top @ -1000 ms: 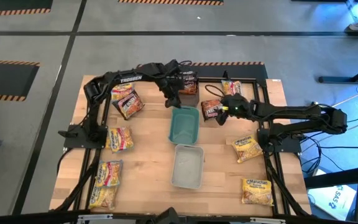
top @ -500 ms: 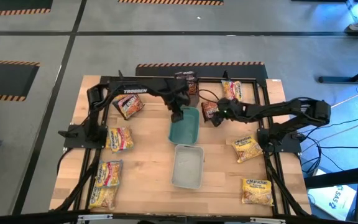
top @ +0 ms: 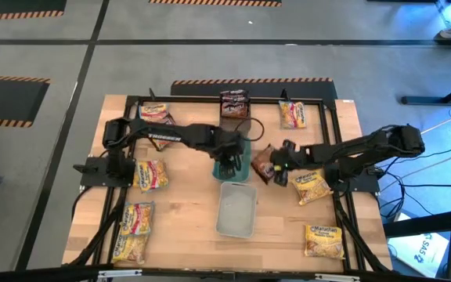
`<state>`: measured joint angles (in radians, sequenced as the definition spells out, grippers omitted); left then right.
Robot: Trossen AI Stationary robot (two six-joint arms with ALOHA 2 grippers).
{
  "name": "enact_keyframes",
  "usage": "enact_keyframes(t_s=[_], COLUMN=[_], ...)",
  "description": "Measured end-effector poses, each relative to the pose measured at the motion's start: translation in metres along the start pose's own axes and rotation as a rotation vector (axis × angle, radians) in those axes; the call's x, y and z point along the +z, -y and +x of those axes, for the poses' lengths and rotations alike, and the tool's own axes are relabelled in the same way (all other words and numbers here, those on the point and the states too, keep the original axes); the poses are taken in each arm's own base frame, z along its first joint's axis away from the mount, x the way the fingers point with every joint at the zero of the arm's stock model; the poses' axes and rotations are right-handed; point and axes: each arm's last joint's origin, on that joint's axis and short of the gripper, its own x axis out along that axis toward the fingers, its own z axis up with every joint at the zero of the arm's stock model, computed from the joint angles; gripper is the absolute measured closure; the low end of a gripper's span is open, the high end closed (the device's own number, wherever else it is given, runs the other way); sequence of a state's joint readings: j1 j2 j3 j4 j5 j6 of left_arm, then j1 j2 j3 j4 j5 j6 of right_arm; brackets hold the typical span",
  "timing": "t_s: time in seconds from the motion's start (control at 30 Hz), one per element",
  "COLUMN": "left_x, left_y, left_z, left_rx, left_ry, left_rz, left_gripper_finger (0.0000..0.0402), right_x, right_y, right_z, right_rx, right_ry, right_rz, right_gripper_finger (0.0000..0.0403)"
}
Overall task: Sort Maruchan noodles
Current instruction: Put the black noodle pack into the black bin
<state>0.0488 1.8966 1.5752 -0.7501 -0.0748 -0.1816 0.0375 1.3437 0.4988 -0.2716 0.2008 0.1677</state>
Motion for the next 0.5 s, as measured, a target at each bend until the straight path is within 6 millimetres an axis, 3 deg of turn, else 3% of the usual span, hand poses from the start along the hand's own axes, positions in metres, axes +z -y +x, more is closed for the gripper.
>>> enact_keyframes(t_s=[0.27,0.5], left_x=[0.002,0.016], left_y=[0.05,0.081], left_z=[-0.019,-0.029], left_rx=[-0.022,-0.12], left_ry=[0.164,0.401], left_rz=[0.064,0.107], left_gripper_finger=[0.0205,0.0205], right_x=[-0.009,-0.023], right_y=[-0.046,-0.064], right_z=[-0.026,-0.071], right_rx=[0.106,0.123], right_ry=[-0.019,0.022], right_rz=[-0.214,-0.135], right_gripper_finger=[0.0159,0.0159])
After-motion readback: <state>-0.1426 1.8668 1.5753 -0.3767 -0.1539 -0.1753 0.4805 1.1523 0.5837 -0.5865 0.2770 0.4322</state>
